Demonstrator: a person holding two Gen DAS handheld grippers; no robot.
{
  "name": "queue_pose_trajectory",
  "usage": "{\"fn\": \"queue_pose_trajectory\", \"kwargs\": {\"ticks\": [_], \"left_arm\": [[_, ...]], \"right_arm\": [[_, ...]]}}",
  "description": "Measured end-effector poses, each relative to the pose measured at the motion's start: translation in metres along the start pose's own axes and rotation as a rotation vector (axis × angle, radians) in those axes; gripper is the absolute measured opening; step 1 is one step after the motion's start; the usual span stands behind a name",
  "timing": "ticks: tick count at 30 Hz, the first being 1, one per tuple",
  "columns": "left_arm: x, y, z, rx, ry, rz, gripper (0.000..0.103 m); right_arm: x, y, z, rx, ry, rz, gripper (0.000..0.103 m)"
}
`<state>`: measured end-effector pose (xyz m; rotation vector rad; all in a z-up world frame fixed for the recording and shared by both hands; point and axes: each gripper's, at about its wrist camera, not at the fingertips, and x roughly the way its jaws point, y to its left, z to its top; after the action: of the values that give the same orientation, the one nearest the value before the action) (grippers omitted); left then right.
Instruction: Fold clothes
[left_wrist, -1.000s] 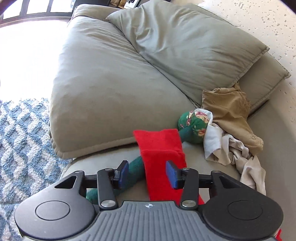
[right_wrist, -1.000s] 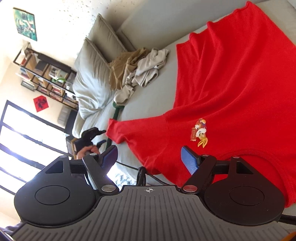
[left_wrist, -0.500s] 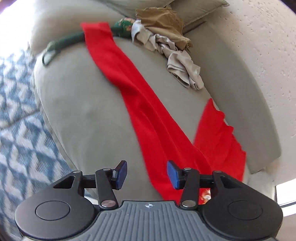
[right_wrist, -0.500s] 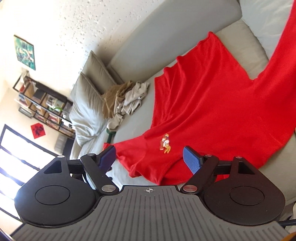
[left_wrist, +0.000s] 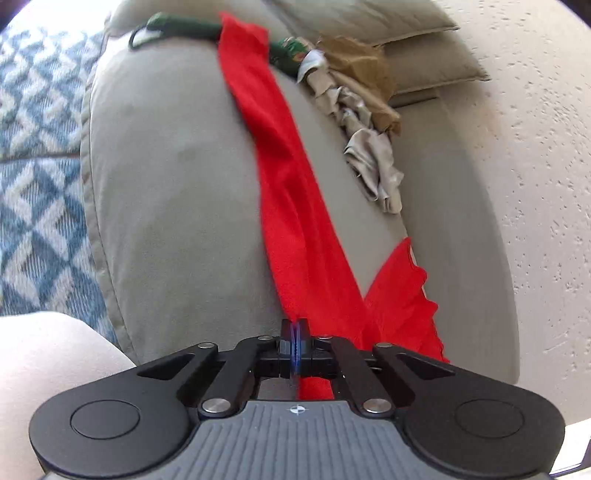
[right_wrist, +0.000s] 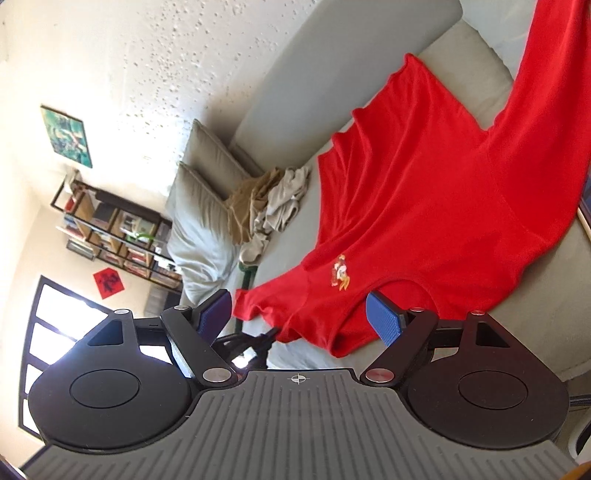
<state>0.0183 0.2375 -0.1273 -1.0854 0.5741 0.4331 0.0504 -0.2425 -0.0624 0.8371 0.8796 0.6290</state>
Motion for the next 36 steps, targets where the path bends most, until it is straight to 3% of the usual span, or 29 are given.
{"fn": "queue_pose_trajectory", "kwargs": {"ticks": [3,7,8,10,13,17,19,22,29,34,36], "left_arm": [[-0.023,-0.016,-0.015,0.120,-0.066,0.069,0.000],[-0.021,-0.020,-0.034,0.195,0.009,0.195,0.001],[-0.020,-0.016,-0.035,0.176,0.029,0.191,0.009],[-0.024,-0.010,-0.037,0.160,0.040,0.155,0.015],[-0.033,-0.018,-0.043,0.186,0.042,0.138,0.032],[-0.035,-0.033,-0.063,0.256,0.104,0.114,0.037],[-0.032,-0.039,-0.078,0.303,0.153,0.105,0.039],[-0.020,-0.043,-0.101,0.334,0.216,0.071,0.042],[0.014,-0.027,-0.121,0.133,0.301,-0.051,0.038],[0.024,-0.022,-0.119,0.059,0.301,-0.071,0.038],[0.027,-0.021,-0.119,0.042,0.302,-0.068,0.038]], "right_arm": [[0.000,-0.004,-0.002,0.010,0.006,-0.001,0.082],[0.000,-0.010,-0.004,0.024,0.013,-0.002,0.082],[0.000,-0.011,-0.004,0.029,0.010,-0.006,0.082],[-0.002,-0.014,-0.003,0.036,0.003,-0.013,0.082],[-0.006,-0.021,-0.002,0.042,-0.016,-0.045,0.082],[0.003,-0.035,-0.005,0.051,0.012,-0.174,0.082],[0.007,-0.042,-0.007,0.056,0.026,-0.238,0.076],[0.014,-0.053,-0.010,0.065,0.046,-0.329,0.059],[0.028,-0.085,-0.019,0.201,0.021,-0.243,0.056],[0.037,-0.108,-0.026,0.299,0.002,-0.181,0.056],[0.041,-0.117,-0.028,0.337,-0.005,-0.156,0.051]]}}
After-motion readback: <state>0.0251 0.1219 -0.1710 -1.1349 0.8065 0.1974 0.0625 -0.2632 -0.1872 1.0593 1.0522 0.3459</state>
